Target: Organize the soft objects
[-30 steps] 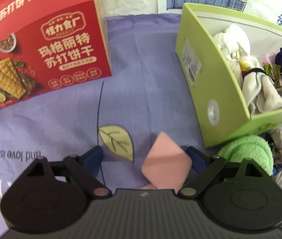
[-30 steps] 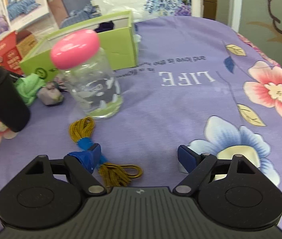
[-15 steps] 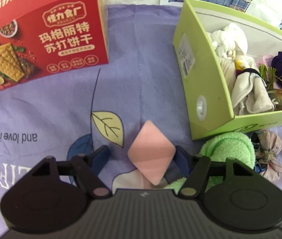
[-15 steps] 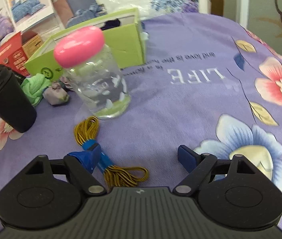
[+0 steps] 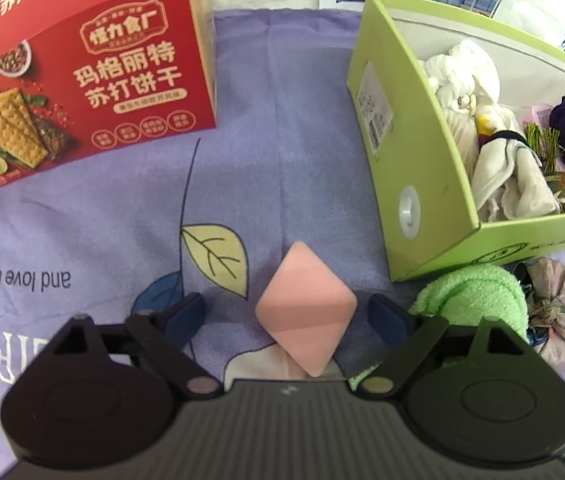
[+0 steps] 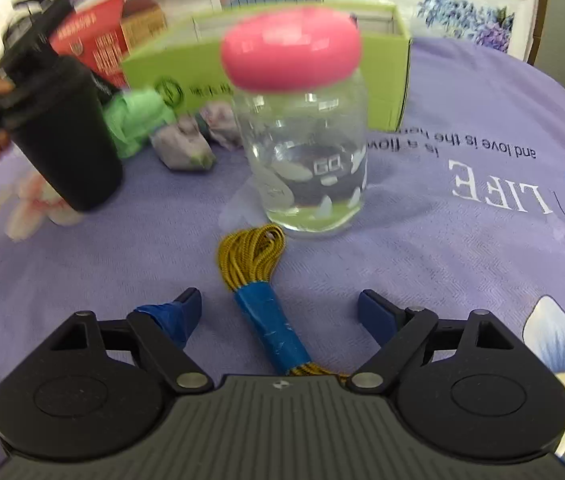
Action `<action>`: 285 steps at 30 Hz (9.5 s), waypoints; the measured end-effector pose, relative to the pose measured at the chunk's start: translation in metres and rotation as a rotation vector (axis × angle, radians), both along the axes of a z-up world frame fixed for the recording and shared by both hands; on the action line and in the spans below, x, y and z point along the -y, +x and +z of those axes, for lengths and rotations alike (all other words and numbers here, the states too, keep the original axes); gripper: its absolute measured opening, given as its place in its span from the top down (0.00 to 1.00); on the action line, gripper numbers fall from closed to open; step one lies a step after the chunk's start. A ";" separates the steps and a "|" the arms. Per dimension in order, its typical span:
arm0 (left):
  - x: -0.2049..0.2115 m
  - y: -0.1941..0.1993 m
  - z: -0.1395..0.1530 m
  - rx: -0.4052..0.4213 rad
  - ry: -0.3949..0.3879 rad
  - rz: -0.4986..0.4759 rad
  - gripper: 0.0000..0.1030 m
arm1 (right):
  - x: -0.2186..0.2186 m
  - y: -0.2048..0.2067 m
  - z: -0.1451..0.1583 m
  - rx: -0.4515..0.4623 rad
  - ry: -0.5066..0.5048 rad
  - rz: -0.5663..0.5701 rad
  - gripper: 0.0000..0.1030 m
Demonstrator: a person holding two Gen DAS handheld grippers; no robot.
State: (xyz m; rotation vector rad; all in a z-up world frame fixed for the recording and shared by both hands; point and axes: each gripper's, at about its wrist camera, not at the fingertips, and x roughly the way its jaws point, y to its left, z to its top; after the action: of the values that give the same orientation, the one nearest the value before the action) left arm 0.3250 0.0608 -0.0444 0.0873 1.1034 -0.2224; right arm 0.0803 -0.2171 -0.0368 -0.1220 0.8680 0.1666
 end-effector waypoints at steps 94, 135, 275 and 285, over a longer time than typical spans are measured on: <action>0.067 -0.003 0.162 0.237 -0.081 -0.094 0.64 | 0.012 0.160 0.183 0.326 0.062 0.121 1.00; 0.091 -0.118 0.173 0.309 -0.019 -0.150 0.30 | 0.005 0.096 0.181 0.307 0.148 0.096 0.66; 0.021 0.039 0.062 -0.106 -0.169 -0.603 0.26 | 0.128 -0.036 0.037 0.115 0.100 -0.365 0.45; 0.048 0.052 0.013 -0.275 -0.193 -0.659 0.25 | 0.132 -0.035 0.033 0.118 0.109 -0.382 0.44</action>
State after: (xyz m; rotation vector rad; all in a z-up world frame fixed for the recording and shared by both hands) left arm 0.3773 0.0123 -0.0311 0.2531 1.2935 -0.9525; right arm 0.0449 -0.3491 -0.0033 0.1348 0.7484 -0.1495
